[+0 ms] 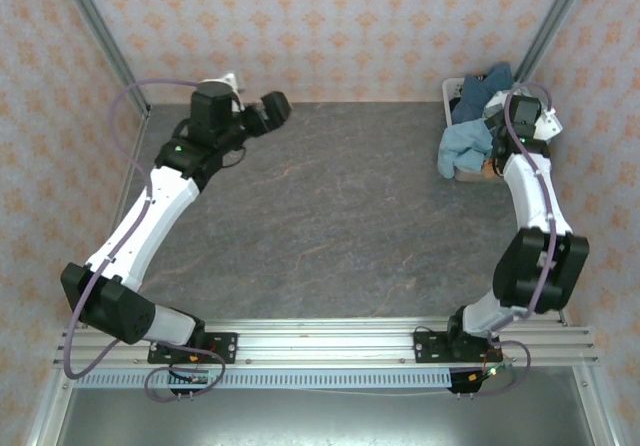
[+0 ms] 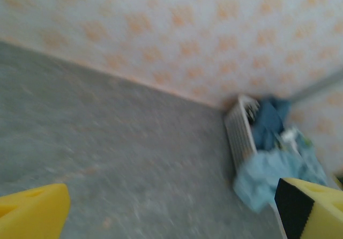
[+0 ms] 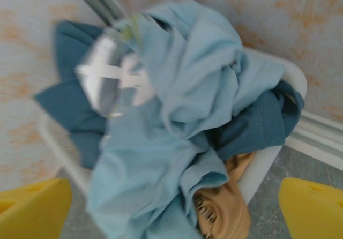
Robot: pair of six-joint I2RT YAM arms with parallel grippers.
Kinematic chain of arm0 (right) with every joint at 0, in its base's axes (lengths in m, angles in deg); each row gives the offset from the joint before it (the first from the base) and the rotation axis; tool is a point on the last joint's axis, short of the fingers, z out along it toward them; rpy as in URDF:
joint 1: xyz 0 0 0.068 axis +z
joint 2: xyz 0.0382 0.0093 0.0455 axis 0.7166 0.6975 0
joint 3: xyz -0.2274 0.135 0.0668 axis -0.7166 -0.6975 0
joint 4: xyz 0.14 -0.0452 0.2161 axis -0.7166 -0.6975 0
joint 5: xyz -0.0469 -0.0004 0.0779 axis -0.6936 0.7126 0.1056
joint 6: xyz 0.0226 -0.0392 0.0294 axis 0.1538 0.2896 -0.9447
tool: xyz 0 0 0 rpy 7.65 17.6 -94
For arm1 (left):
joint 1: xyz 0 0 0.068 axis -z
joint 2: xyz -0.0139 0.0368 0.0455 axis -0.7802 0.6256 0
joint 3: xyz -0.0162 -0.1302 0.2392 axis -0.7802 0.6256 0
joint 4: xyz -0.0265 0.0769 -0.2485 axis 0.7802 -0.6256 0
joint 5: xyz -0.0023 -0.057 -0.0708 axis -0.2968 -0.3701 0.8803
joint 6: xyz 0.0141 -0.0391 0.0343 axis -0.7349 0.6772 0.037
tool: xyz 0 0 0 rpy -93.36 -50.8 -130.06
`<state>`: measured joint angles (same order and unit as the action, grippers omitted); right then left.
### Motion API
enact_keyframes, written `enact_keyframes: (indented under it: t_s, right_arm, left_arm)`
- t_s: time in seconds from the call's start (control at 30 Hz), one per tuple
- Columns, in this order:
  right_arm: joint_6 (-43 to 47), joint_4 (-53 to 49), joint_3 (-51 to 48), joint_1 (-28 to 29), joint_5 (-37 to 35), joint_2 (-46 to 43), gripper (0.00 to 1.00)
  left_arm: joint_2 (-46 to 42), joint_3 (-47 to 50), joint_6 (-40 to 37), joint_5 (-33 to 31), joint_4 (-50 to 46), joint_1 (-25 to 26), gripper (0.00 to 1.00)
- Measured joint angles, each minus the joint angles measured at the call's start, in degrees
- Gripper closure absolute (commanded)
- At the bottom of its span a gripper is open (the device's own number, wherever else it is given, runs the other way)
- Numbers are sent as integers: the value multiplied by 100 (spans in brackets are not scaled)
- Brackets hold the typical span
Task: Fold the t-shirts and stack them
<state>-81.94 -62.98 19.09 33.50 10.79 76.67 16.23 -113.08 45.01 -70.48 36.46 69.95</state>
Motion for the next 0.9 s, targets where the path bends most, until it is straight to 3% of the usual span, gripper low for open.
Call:
enact_keyframes:
  t_s: [0.2, 0.43, 0.5, 0.73, 0.8, 0.9]
  right_arm:
    - [-59, 42, 533, -251, 317, 981, 1]
    - [-166, 125, 1331, -293, 476, 1993, 1]
    - [-190, 133, 1447, -293, 540, 2238, 12]
    - [-330, 509, 1259, -293, 678, 2328, 93]
    - [-380, 634, 918, -273, 619, 1993, 100]
    - [-417, 682, 603, -157, 334, 1375, 100]
  left_arm:
    - [-2, -33, 57, 481, -57, 551, 1]
    - [2, -55, 63, 621, -94, 765, 2]
    - [4, -55, 66, 621, -111, 763, 3]
    - [4, -55, 57, 595, -258, 763, 8]
    - [-2, -52, 55, 577, -291, 763, 9]
    - [-28, -42, 52, 555, -330, 765, 9]
